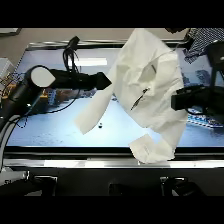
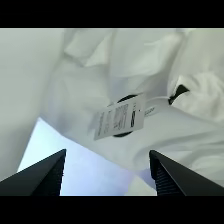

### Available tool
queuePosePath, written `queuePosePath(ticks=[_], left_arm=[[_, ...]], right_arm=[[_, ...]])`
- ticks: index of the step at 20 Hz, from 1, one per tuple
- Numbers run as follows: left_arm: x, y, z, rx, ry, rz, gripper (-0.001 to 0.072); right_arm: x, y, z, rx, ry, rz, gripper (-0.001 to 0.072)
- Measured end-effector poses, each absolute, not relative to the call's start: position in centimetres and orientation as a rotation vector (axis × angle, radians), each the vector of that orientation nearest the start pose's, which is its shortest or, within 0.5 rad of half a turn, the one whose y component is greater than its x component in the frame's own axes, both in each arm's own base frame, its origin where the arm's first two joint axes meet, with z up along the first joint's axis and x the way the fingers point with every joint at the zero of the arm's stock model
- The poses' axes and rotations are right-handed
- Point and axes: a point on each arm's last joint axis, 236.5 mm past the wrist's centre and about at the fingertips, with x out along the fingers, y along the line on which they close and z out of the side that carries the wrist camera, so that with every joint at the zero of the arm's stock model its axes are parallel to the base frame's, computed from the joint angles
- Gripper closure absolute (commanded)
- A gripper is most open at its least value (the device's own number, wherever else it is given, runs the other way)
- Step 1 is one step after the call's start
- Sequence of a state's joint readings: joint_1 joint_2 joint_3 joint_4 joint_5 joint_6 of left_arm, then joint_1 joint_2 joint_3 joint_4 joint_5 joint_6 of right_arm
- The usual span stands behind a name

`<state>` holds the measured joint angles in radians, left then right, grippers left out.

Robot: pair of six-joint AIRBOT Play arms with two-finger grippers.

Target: Fold the clothes and pants, and hang the long-sleeved shirts on hangers.

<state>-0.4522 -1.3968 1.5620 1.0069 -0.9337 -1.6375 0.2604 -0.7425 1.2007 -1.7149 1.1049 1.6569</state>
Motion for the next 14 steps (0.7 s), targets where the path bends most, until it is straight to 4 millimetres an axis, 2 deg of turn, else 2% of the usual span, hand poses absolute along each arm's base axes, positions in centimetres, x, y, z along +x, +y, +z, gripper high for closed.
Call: queuePosePath(ticks=[3,6,11,14], left_arm=[[40.9,-29.2,19.1,-0.373,0.874,-0.677,0.0107],[40.4,-27.5,19.4,-0.355,0.892,-0.658,0.0107],[39.6,-26.4,18.8,-0.323,0.934,-0.644,0.0107],[39.3,-26.2,18.6,-0.313,0.950,-0.642,0.0107]], right_arm=[[32.6,3.4,25.7,0.030,0.607,-0.016,0.0683],[32.5,0.6,28.6,0.087,0.598,-0.159,0.0683],[32.2,-5.2,33.6,0.101,0.578,-0.452,0.0684],[31.2,-9.3,35.6,0.151,0.566,-0.627,0.0684]])
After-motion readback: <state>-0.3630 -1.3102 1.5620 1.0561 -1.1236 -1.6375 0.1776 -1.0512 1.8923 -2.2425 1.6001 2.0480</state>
